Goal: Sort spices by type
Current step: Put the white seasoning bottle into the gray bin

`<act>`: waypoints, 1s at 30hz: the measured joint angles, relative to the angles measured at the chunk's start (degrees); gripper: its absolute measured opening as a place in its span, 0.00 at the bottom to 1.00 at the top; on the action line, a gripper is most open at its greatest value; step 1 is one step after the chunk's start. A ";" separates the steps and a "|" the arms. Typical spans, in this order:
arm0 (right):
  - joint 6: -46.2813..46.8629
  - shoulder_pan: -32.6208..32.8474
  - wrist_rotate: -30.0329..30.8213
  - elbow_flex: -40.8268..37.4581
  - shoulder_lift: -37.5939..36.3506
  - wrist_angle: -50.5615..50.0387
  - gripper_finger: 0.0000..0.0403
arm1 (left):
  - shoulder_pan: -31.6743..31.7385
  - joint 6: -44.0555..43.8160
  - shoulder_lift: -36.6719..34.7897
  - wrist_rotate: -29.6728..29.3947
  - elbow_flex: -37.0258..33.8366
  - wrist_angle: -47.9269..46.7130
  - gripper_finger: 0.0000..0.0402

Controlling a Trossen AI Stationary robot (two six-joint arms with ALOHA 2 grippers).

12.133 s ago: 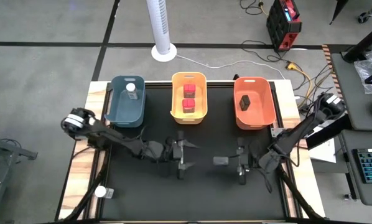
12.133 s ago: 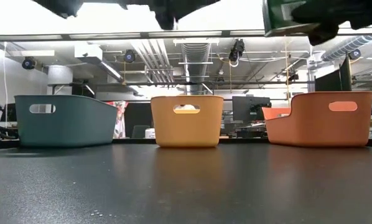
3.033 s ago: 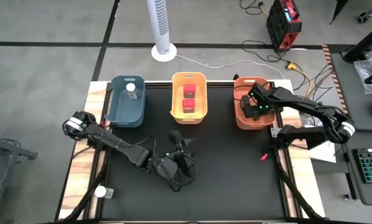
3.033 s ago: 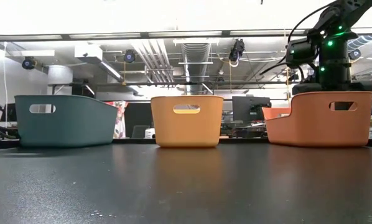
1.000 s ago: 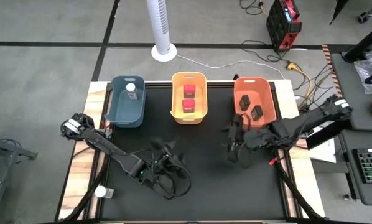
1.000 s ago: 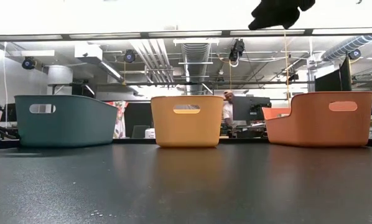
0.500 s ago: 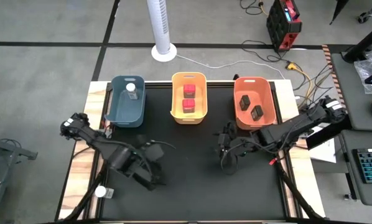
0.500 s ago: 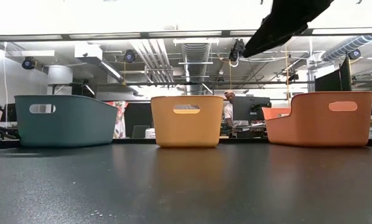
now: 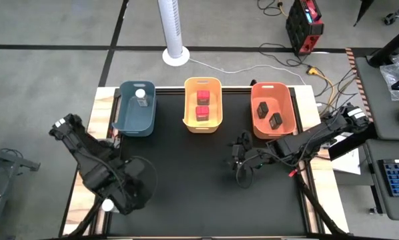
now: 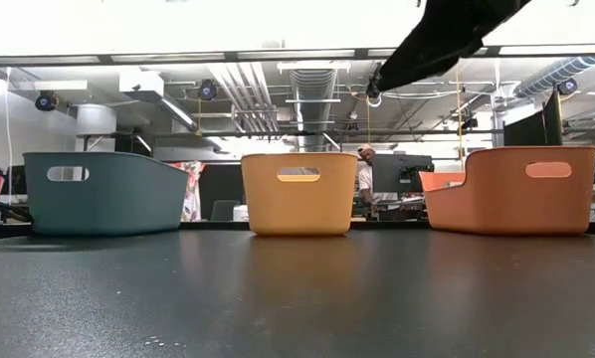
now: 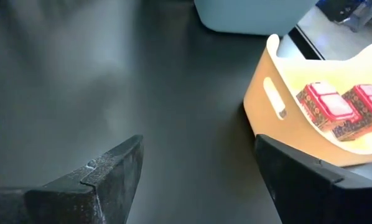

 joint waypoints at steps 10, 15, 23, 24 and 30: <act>0.35 0.00 0.01 0.00 -0.02 1.21 0.72 | -5.12 -19.87 -0.05 31.67 -14.31 -0.49 0.14; 1.25 0.00 0.03 0.00 -0.04 1.57 0.73 | -5.55 -25.34 1.02 34.52 -16.42 0.95 0.07; 1.31 0.00 0.09 0.00 0.02 1.55 0.73 | -5.55 -25.68 5.23 39.50 -18.03 1.49 0.00; 1.29 0.00 0.08 0.00 0.02 1.57 0.72 | -5.53 -25.67 5.97 39.57 -17.50 1.86 0.00; 1.12 0.00 0.11 -0.02 0.02 1.57 0.70 | -5.83 -25.03 10.36 40.59 -14.22 2.42 0.00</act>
